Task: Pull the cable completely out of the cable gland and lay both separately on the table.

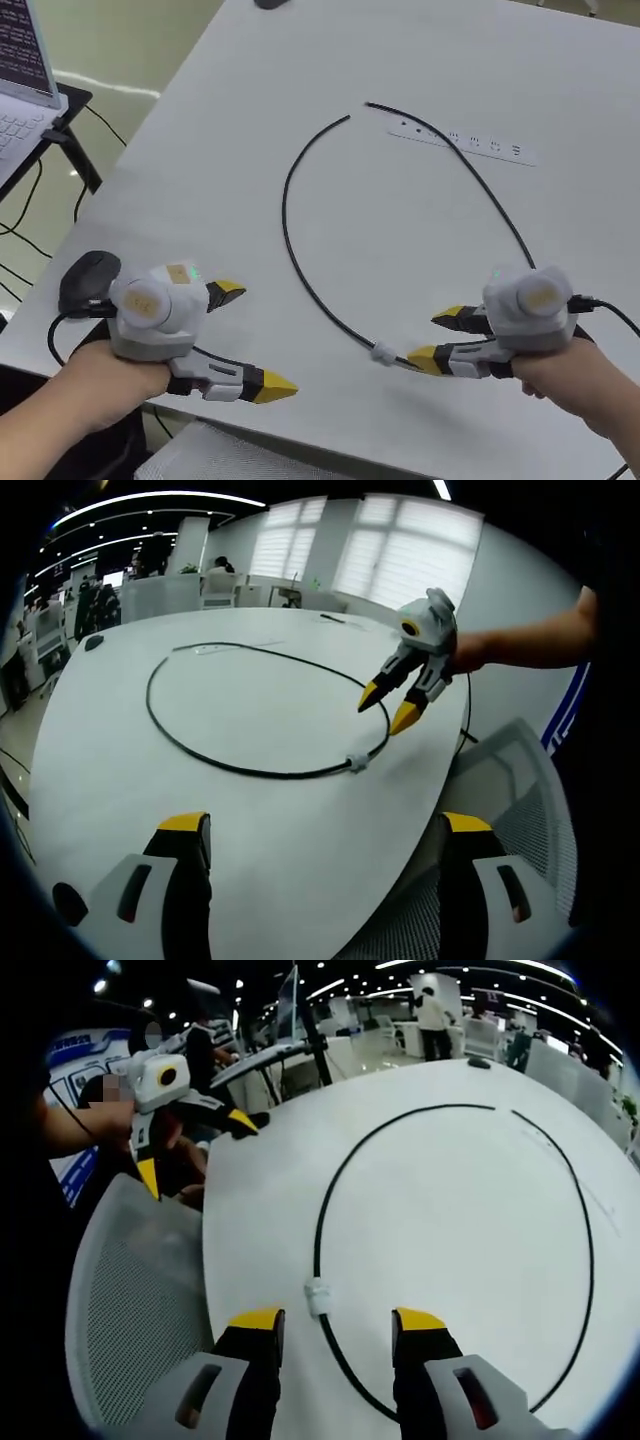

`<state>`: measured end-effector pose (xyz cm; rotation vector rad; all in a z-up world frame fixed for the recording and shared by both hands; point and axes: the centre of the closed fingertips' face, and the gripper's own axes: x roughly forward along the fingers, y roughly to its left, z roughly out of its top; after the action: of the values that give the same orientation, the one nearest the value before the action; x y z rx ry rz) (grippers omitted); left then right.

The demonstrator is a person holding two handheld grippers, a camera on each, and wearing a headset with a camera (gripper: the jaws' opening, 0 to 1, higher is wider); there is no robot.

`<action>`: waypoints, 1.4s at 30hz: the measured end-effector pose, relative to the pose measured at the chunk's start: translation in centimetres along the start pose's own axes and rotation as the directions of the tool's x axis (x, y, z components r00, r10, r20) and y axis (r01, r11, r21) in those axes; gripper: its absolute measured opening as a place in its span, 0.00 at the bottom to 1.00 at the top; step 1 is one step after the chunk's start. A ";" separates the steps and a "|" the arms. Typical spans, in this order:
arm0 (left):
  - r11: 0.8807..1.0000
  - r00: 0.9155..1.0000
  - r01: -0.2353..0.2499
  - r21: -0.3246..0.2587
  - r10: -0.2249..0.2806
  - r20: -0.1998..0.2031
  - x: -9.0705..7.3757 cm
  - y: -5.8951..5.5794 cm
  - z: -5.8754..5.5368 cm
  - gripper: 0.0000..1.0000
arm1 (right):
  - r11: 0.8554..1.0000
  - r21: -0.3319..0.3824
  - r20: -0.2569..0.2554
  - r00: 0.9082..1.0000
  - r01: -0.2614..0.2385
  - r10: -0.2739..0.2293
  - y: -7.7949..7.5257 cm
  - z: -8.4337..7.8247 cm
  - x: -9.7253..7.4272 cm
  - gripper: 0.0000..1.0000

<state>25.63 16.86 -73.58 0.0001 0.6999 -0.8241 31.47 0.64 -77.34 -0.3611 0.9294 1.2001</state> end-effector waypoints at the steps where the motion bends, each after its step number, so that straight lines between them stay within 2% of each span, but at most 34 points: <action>1: 1.000 1.000 -0.003 0.000 0.003 -0.002 -0.1 0.1 0.0 0.93 | 1.000 -0.005 -0.009 1.000 -0.004 0.004 0.1 0.0 0.2 0.39; 4: 1.000 1.000 -0.005 -0.019 0.005 0.011 -0.4 0.3 0.1 0.93 | 0.999 -0.041 -0.051 0.999 -0.017 0.014 0.3 -0.4 1.1 0.37; 9: 1.000 1.000 -0.002 -0.014 0.002 0.001 -0.4 0.6 -0.3 0.93 | 0.997 -0.067 -0.099 0.995 -0.037 0.030 0.7 -1.0 2.5 0.33; 17: 1.000 1.000 0.000 -0.007 0.000 -0.009 -0.6 1.0 -0.8 0.92 | 0.996 -0.062 -0.136 0.989 -0.061 0.052 1.0 -1.8 4.1 0.26; 20: 1.000 1.000 0.006 -0.026 -0.006 0.000 -0.5 0.8 -0.8 0.92 | 0.995 -0.081 -0.157 0.986 -0.064 0.051 1.1 -2.0 4.4 0.23; 24: 1.000 1.000 0.016 -0.018 -0.016 -0.014 -0.3 0.5 -1.3 0.92 | 0.993 -0.101 -0.170 0.984 -0.068 0.050 1.2 -2.0 4.5 0.19; 30: 0.999 1.000 0.023 -0.024 -0.024 -0.013 -0.3 0.6 -1.2 0.91 | 0.989 -0.129 -0.198 0.979 -0.070 0.043 1.2 -2.5 4.8 0.14; 42: 0.999 0.999 0.032 -0.002 -0.032 -0.027 -0.5 0.6 -1.3 0.90 | 0.986 -0.151 -0.207 0.978 -0.067 0.035 1.4 -2.2 5.3 0.10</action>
<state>25.06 17.92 -74.44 -0.0014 0.7271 -0.8560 29.60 2.98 -82.43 -0.5989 1.0278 1.3047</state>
